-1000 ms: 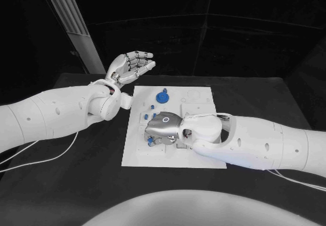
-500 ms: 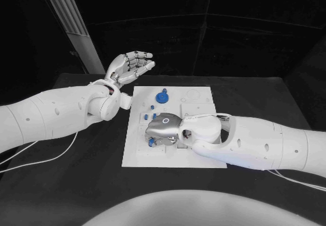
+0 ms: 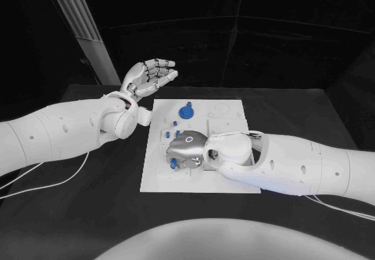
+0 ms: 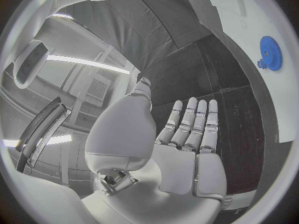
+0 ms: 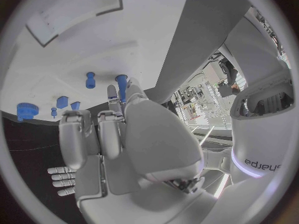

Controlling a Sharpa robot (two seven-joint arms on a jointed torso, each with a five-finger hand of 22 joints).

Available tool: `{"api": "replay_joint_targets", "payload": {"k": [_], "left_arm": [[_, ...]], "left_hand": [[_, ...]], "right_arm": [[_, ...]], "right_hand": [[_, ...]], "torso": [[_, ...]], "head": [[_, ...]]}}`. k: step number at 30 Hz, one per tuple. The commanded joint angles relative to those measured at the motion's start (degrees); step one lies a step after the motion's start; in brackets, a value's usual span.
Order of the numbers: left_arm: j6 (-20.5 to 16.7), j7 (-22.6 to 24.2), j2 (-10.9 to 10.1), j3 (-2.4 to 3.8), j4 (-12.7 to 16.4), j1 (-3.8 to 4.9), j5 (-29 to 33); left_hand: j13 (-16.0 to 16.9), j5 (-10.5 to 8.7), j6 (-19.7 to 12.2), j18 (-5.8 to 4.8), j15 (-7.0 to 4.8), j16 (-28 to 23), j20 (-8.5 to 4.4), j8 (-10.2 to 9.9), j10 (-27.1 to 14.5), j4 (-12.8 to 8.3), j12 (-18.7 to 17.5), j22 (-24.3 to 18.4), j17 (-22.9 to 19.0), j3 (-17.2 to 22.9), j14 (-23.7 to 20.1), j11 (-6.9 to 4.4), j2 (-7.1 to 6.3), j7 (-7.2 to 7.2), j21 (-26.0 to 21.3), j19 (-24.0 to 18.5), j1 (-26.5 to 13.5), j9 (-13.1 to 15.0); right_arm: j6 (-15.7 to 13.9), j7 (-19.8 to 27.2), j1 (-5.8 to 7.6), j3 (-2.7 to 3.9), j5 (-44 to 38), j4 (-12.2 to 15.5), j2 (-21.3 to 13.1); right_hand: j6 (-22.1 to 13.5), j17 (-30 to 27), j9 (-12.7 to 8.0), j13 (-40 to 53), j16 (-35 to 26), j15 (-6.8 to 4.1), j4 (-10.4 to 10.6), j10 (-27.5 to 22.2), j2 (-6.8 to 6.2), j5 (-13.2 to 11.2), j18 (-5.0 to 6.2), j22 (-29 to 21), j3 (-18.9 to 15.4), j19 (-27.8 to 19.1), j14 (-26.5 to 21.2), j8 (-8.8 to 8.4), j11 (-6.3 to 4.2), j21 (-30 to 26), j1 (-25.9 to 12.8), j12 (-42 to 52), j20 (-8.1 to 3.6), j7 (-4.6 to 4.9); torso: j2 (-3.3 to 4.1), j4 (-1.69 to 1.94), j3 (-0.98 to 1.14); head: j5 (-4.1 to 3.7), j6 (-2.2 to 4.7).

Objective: Assemble the parts on the task board

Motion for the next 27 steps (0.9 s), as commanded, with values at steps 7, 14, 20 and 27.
{"api": "replay_joint_targets", "payload": {"k": [7,14,20,27], "left_arm": [[0.6,11.3,0.0,0.04,0.0,0.08,0.1],[0.7,11.3,0.0,0.04,-0.2,-0.07,0.1],[0.7,11.3,0.1,0.04,-0.3,-0.36,0.1],[0.8,11.2,0.5,0.04,-0.7,-0.58,0.1]], "left_hand": [[-0.1,0.21,-0.5,-0.51,0.11,0.1,0.13,0.2,-0.4,0.1,0.4,-0.1,-0.1,0.2,-0.3,-0.11,0.62,7.30,-0.3,0.2,0.0,-0.1],[-0.2,0.21,-0.7,-0.52,0.12,0.4,0.13,0.5,-0.5,0.1,0.6,-0.1,-0.3,0.3,-0.4,-0.10,0.76,7.32,-0.3,0.2,0.0,-0.1],[-0.2,0.21,-0.7,-0.52,0.12,0.4,0.13,0.5,-0.5,0.1,0.6,-0.1,-0.3,0.3,-0.4,-0.10,0.76,7.32,-0.3,0.2,0.0,-0.1],[-0.2,0.21,-0.8,-0.52,0.13,0.4,0.13,0.5,-0.6,0.1,0.7,-0.1,-0.4,0.3,-0.4,-0.10,0.75,7.32,-0.3,0.2,0.0,-0.1]], "right_arm": [[-8.9,-1.9,-0.06,0.00,1.3,0.6,-1.2],[-23.9,1.2,0.25,0.06,18.6,4.8,-7.3],[-30.7,4.1,2.97,0.08,38.9,9.8,-16.0],[-27.9,0.0,5.09,0.06,50.6,14.9,-26.0]], "right_hand": [[-6.7,0.7,0.2,0.4,-1.5,1.37,0.2,-5.8,-5.99,0.2,0.52,13.7,-3.2,3.9,3.0,-0.12,1.57,-2.2,-10.1,0.6,1.64,1.77],[-5.0,0.0,0.6,0.7,-1.7,1.33,0.1,-4.6,-6.65,0.1,0.61,13.6,0.4,3.9,2.8,0.74,1.41,-2.4,-12.7,2.2,2.06,1.66],[-3.9,0.4,0.8,1.0,-1.5,0.99,-0.1,-2.9,-3.72,0.1,0.60,13.6,1.5,3.9,3.0,1.23,0.91,-2.3,-12.1,3.6,1.89,1.18],[-4.3,-1.4,0.8,3.4,-2.3,-0.53,-0.1,3.9,-0.97,0.3,1.08,13.0,0.1,3.0,2.6,1.53,-0.83,-4.1,-13.6,9.3,0.55,-0.06]], "torso": [[0.00,-0.10,0.03],[-0.28,-0.17,-0.08],[-0.55,-0.38,-0.11],[-0.70,-0.26,-0.35]], "head": [[0.10,0.15],[-0.15,0.06],[-0.25,0.14],[-0.99,0.35]]}}
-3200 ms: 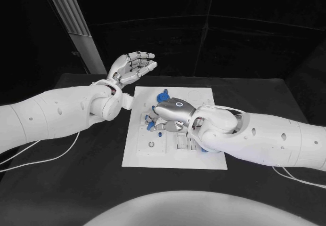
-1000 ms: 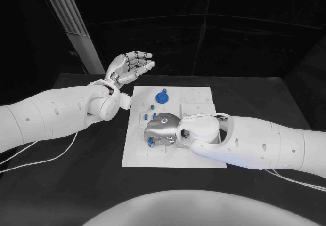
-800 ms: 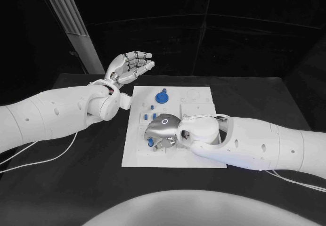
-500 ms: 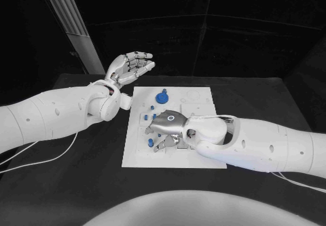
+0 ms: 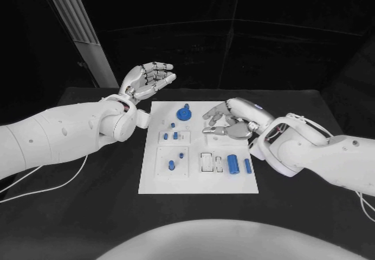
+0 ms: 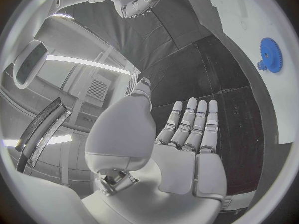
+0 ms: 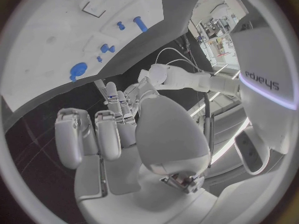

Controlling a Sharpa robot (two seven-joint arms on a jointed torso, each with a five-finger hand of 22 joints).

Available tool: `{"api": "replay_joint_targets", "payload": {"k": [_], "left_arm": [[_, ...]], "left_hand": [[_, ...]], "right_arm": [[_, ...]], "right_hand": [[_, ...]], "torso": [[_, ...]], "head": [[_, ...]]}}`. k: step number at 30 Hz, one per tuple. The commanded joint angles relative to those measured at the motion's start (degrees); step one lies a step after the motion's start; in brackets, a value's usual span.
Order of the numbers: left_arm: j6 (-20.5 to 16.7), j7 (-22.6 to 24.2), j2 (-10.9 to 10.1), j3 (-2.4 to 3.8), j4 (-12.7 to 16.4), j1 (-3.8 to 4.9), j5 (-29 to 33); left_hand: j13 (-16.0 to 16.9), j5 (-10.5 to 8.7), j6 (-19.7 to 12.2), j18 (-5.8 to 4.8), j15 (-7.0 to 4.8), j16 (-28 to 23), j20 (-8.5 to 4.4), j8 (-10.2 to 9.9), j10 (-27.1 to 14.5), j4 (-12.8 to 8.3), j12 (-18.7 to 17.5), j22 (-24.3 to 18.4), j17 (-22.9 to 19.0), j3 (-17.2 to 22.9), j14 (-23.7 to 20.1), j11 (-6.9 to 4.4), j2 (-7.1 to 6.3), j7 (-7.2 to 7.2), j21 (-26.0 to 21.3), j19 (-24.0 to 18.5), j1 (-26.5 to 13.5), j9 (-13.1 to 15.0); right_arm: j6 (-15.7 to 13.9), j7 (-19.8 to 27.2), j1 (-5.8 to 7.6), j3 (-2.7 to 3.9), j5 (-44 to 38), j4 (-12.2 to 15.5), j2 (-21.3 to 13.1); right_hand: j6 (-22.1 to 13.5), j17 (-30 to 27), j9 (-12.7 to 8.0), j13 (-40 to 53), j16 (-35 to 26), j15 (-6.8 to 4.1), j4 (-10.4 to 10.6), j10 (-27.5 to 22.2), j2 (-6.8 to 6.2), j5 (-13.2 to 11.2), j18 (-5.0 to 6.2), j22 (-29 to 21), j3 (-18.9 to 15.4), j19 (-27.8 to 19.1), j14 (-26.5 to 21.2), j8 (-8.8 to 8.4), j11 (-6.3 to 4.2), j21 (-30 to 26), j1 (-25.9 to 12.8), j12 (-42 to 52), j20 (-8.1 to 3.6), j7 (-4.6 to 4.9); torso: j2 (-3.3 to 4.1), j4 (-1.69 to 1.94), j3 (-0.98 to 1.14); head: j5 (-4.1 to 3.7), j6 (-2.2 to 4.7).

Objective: Assemble the parts on the task board

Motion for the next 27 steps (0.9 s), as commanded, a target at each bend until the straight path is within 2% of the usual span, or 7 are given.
{"api": "replay_joint_targets", "payload": {"k": [1,7,8,11,14,19,27], "left_arm": [[0.6,11.2,0.3,0.04,-0.1,0.04,0.1],[0.6,11.2,0.9,0.04,-0.5,-0.04,0.1],[0.7,11.2,1.0,0.04,-0.6,-0.06,0.1],[0.7,11.2,1.4,0.04,-0.8,-0.12,0.1],[0.8,11.2,1.6,0.04,-0.9,-0.16,0.1],[0.8,11.2,1.7,0.04,-1.1,-0.18,0.1],[0.9,11.2,1.8,0.04,-1.2,-0.27,0.1]], "left_hand": [[-0.1,0.21,-0.3,-0.52,0.13,0.2,0.13,0.2,-0.4,0.1,0.2,-0.1,0.0,0.3,-0.4,0.11,0.75,7.34,-0.3,0.2,0.0,-0.1],[-0.1,0.21,-0.3,-0.52,0.13,0.2,0.13,0.2,-0.4,0.1,0.2,-0.1,0.0,0.3,-0.4,0.11,0.75,7.34,-0.3,0.2,0.0,-0.1],[-0.1,0.21,-0.3,-0.52,0.13,0.2,0.13,0.2,-0.4,0.1,0.2,-0.1,0.0,0.3,-0.4,0.11,0.75,7.34,-0.3,0.2,0.0,-0.1],[-0.1,0.21,-0.3,-0.52,0.13,0.2,0.13,0.2,-0.4,0.1,0.2,-0.1,0.0,0.3,-0.4,0.11,0.75,7.34,-0.3,0.2,0.0,-0.1],[-0.1,0.21,-0.3,-0.52,0.13,0.2,0.13,0.2,-0.4,0.1,0.2,-0.1,0.0,0.3,-0.4,0.11,0.75,7.34,-0.3,0.2,0.0,-0.1],[-0.1,0.21,-0.3,-0.52,0.13,0.2,0.13,0.2,-0.4,0.1,0.2,-0.1,0.0,0.3,-0.4,0.11,0.75,7.34,-0.3,0.2,0.0,-0.1],[-0.1,0.22,-0.4,-0.53,0.13,0.3,0.14,0.3,-0.5,0.1,0.3,-0.1,-0.2,0.2,-0.5,0.13,0.76,7.35,-0.3,0.2,0.0,-0.1]], "right_arm": [[-0.4,-2.8,0.41,-0.04,13.4,2.0,-3.0],[5.4,-9.4,0.74,-0.15,17.9,4.6,-9.1],[6.0,-10.3,0.76,-0.17,18.3,4.8,-9.8],[7.3,-13.1,0.78,-0.21,19.0,5.5,-11.3],[8.9,-16.6,0.78,-0.24,18.3,5.9,-12.4],[10.3,-21.8,0.69,-0.39,14.9,6.1,-13.1],[13.2,-28.6,0.48,-1.33,9.7,6.4,-13.3]], "right_hand": [[-1.4,-1.7,-0.2,1.3,-0.8,-0.58,-0.1,1.4,1.03,0.4,1.36,12.6,-1.2,2.5,2.3,-0.09,-0.38,-1.8,-1.1,2.3,-0.53,-0.17],[-7.5,-4.6,0.2,23.8,-2.0,-2.13,-3.8,-7.6,6.42,1.3,2.47,10.7,-10.0,-0.8,0.5,3.23,-1.66,-7.0,-10.6,31.7,-1.43,-1.32],[-7.5,-3.7,0.4,29.7,-1.5,-2.04,-1.8,-7.8,7.36,0.9,2.62,10.5,-10.7,-1.2,0.7,4.07,-1.61,-7.7,-11.5,37.8,-1.41,-1.25],[-8.0,-1.4,0.9,62.3,-0.4,-1.41,0.2,6.5,6.09,0.9,3.22,9.9,-13.9,-2.4,0.9,6.57,-1.61,-9.6,-12.8,66.0,-1.56,-1.37],[-9.2,2.7,1.5,77.0,1.5,-0.87,-0.3,16.0,7.63,0.5,3.65,9.3,-16.1,-3.5,1.8,10.09,-1.10,-11.6,-14.4,76.0,-1.04,-1.04],[-6.7,15.0,2.8,83.7,4.8,-0.33,-0.2,24.6,6.60,0.4,2.82,10.7,-18.8,-1.6,5.7,14.75,-1.00,-8.1,-18.6,78.2,-0.69,-0.81],[-2.5,15.8,5.7,83.7,5.0,-1.86,0.3,24.6,-1.86,5.7,-0.37,15.0,-9.6,5.9,5.9,22.01,-2.22,4.4,-24.4,78.2,-1.77,-2.61]], "torso": [[-0.18,0.01,-0.20],[-0.16,-0.03,-0.24],[-0.15,0.01,-0.22],[-0.18,0.07,-0.23],[-0.13,0.12,-0.22],[-0.09,0.09,-0.14],[-0.02,0.02,-0.12]], "head": [[-1.00,0.16],[-3.32,0.48],[-3.65,0.50],[-4.87,0.37],[-6.13,0.47],[-7.02,0.55],[-7.48,0.15]]}}
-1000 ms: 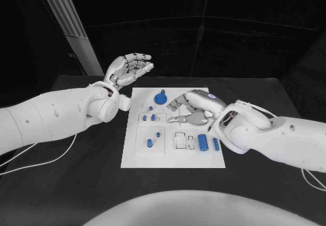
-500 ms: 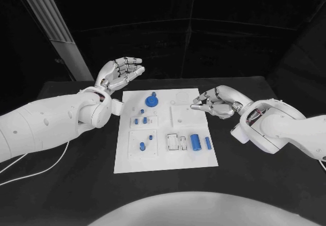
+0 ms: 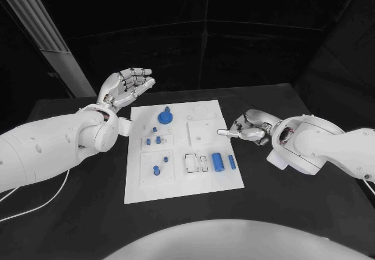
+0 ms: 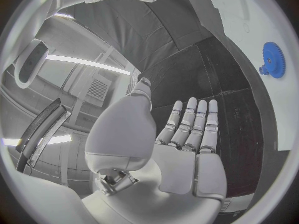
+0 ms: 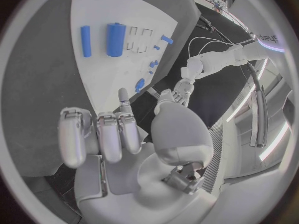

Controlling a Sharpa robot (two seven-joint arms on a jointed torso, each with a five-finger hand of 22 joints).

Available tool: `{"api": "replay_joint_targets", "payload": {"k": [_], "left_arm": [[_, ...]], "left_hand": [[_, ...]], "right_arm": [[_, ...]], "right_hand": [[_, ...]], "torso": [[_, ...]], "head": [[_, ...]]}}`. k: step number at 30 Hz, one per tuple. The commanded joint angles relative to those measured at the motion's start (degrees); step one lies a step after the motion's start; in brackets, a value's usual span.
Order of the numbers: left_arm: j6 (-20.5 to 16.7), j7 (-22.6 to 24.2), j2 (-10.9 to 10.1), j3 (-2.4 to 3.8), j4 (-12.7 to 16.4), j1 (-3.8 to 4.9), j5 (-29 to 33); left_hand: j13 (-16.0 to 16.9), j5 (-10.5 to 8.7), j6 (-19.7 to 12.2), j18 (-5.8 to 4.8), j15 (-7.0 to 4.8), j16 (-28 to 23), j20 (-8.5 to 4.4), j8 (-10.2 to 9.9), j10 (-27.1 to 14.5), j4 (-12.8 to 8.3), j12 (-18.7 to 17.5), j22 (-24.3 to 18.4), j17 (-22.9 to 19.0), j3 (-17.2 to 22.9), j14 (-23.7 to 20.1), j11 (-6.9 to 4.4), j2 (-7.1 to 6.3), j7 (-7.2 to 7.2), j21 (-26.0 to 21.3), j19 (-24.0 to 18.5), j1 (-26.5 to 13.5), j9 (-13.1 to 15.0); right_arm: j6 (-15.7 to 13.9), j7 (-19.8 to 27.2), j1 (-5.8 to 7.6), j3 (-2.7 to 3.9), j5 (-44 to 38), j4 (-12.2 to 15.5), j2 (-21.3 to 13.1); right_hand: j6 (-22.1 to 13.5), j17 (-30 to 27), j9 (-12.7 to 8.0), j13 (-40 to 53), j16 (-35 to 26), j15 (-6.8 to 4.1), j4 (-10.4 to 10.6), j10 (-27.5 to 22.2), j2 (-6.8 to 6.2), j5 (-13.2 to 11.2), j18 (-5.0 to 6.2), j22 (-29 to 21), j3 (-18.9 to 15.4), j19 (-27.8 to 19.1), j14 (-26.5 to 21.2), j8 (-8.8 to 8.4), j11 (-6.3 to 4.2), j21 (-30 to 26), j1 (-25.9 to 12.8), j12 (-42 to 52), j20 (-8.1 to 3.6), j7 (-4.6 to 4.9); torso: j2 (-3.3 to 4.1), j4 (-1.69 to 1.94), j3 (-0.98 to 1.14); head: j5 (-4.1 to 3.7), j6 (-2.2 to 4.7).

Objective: Assemble the parts on the task board

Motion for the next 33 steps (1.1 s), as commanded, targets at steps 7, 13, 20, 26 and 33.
{"api": "replay_joint_targets", "payload": {"k": [7,13,20,26,33], "left_arm": [[0.8,11.2,0.2,0.04,-0.1,-0.12,0.1],[0.9,11.2,0.0,0.04,-0.1,-0.22,0.1],[0.9,11.2,-0.2,0.05,0.0,-0.26,0.1],[0.9,11.3,-0.2,0.05,0.2,-0.27,0.1],[0.8,11.3,-0.3,0.05,0.2,-0.27,0.1]], "left_hand": [[-0.1,0.23,-0.5,-0.54,-0.07,0.3,0.14,0.4,-0.5,0.1,0.4,-0.1,-0.1,0.3,-0.3,0.13,0.80,7.35,-0.3,0.1,0.0,-0.1],[-0.1,0.23,-0.5,-0.55,-0.06,0.3,0.14,0.4,-0.5,0.1,0.4,-0.1,-0.2,0.3,-0.3,0.13,0.83,7.35,-0.3,0.1,0.0,-0.1],[-0.1,0.24,-0.6,-0.56,-0.05,0.4,0.14,0.4,-0.6,0.1,0.5,-0.1,-0.3,0.3,-0.4,0.14,0.90,7.36,-0.4,0.1,0.0,-0.1],[-0.1,0.24,-0.6,-0.56,-0.05,0.4,0.14,0.4,-0.6,0.1,0.5,-0.1,-0.3,0.3,-0.4,0.14,0.91,7.36,-0.4,0.1,0.0,-0.1],[-0.2,0.26,-0.7,-0.57,-0.05,0.5,0.14,0.5,-0.6,0.0,0.6,-0.1,-0.3,0.3,-0.4,0.14,0.99,7.36,-0.4,0.1,0.0,-0.1]], "right_arm": [[7.8,-11.5,-0.48,-0.25,-10.3,0.5,0.9],[10.5,-13.8,-1.28,-0.28,-12.2,-0.1,3.0],[12.3,-14.6,-2.10,-0.29,-12.6,-0.9,5.4],[14.0,-16.0,-2.44,-0.29,-12.7,-1.4,6.9],[15.8,-17.3,-2.92,-0.29,-12.9,-3.2,8.7]], "right_hand": [[1.2,15.0,3.3,15.0,0.1,-1.50,-0.4,6.0,-4.17,12.5,-0.81,15.1,4.8,5.9,5.9,4.64,-1.27,2.2,5.4,0.1,-1.81,-1.01],[-0.6,15.0,4.5,15.0,0.1,-1.41,-0.2,6.0,-5.85,14.0,-0.81,15.1,5.5,5.9,5.9,5.29,-1.29,2.2,6.3,0.1,-1.83,-0.89],[-2.0,15.0,5.0,15.0,0.1,-1.22,-0.2,6.0,-5.99,13.8,-0.81,15.1,6.2,5.9,5.9,5.40,-0.97,2.2,7.0,0.1,-1.69,-0.55],[-3.4,15.0,5.5,15.0,0.1,-0.79,-0.4,6.0,-4.98,12.8,-0.81,15.1,7.1,5.9,5.9,5.41,-0.63,2.2,7.8,0.1,-1.36,-0.17],[-3.9,15.0,5.8,15.0,0.1,-0.53,-0.4,6.0,-3.88,12.0,-0.81,15.1,7.5,5.9,5.9,5.47,-0.42,2.2,8.1,0.1,-1.09,0.02]], "torso": [[0.00,-0.09,0.05],[-0.03,-0.01,0.12],[-0.03,-0.02,0.07],[0.00,0.16,0.04],[-0.05,0.03,0.02]], "head": [[-0.34,-0.42],[-0.32,-0.50],[0.37,-0.58],[0.46,-0.58],[0.31,-0.58]]}}
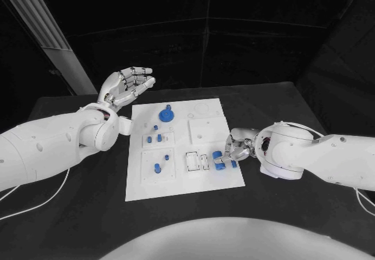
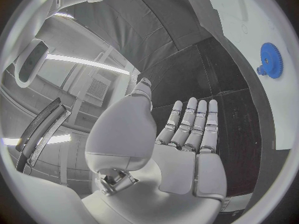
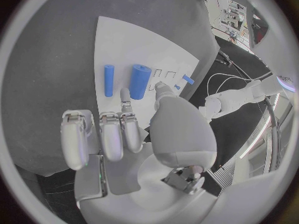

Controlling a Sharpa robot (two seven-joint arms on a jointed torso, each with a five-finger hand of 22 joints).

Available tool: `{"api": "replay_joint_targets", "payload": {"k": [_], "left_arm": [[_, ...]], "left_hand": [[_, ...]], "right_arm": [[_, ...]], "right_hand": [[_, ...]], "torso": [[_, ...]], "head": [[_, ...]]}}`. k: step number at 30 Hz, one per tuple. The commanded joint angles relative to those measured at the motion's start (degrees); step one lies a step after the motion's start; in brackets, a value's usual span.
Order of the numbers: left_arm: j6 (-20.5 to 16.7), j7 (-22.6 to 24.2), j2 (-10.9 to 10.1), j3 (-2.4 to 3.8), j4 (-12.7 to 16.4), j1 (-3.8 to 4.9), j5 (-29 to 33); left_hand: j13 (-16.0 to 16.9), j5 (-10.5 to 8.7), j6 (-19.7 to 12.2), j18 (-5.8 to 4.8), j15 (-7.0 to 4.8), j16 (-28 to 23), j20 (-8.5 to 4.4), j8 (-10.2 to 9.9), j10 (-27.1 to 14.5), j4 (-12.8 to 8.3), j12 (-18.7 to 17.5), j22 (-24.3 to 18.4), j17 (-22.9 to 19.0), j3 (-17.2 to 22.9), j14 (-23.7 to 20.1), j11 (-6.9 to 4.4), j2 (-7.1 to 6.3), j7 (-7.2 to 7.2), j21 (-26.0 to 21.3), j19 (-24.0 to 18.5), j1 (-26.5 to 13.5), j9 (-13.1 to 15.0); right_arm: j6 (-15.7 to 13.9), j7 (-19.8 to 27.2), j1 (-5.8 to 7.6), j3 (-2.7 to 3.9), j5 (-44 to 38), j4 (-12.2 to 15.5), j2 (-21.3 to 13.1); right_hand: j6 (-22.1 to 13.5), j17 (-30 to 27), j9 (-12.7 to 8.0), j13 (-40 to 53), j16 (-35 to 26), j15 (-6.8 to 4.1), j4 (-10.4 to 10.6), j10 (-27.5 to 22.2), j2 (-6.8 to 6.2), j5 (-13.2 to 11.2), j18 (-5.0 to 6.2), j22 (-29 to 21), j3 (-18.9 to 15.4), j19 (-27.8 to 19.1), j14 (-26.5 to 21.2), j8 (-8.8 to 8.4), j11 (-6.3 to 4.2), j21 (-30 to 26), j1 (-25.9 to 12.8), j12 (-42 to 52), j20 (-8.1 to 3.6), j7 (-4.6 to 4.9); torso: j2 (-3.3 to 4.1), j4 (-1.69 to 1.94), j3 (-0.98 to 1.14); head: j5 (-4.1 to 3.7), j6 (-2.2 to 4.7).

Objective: Assemble the parts on the task board

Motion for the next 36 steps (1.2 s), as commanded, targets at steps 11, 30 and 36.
{"api": "replay_joint_targets", "payload": {"k": [11,30,36], "left_arm": [[0.6,11.3,-0.1,0.04,0.2,0.08,0.1],[0.7,11.2,-0.5,0.04,0.4,0.08,0.1],[0.8,11.2,-0.5,0.04,0.5,0.08,0.1]], "left_hand": [[0.0,0.26,-0.4,-0.57,-0.04,0.2,0.14,0.3,-0.4,0.0,0.4,-0.1,-0.1,0.3,-0.4,-0.06,0.56,7.44,-0.4,0.1,-0.1,-0.1],[-0.1,0.27,-0.4,-0.58,-0.04,0.3,0.14,0.4,-0.4,0.0,0.5,-0.1,-0.2,0.3,-0.4,-0.06,0.62,7.45,-0.4,0.0,-0.1,-0.1],[-0.1,0.27,-0.4,-0.58,-0.04,0.3,0.14,0.4,-0.4,0.0,0.5,-0.1,-0.2,0.3,-0.4,-0.06,0.62,7.45,-0.4,0.0,-0.1,-0.1]], "right_arm": [[5.4,-3.2,-1.28,0.01,-1.2,-3.6,3.4],[7.0,-3.5,-2.31,0.01,-1.3,-6.0,6.9],[5.3,-2.4,-2.34,0.02,-1.3,-5.8,7.0]], "right_hand": [[-1.1,15.1,0.2,15.1,0.1,0.71,-0.1,6.0,1.83,-0.8,-0.85,15.1,0.3,6.0,6.0,0.04,0.75,0.2,-0.4,0.1,0.54,0.13],[-2.9,15.1,-0.1,15.1,0.1,1.45,-4.4,6.0,6.35,-2.2,-0.85,15.1,4.3,6.0,6.0,-1.10,1.41,0.2,7.8,0.1,1.36,0.80],[-1.1,15.1,-1.3,15.1,0.1,1.36,-8.4,6.0,8.39,0.5,-0.85,15.1,9.2,6.0,6.0,-2.55,1.12,0.2,13.1,0.1,1.30,0.49]], "torso": [[-0.08,-0.09,0.00],[0.01,-0.08,0.01],[0.00,-0.05,0.01]], "head": [[0.17,0.00],[0.22,0.00],[0.26,0.00]]}}
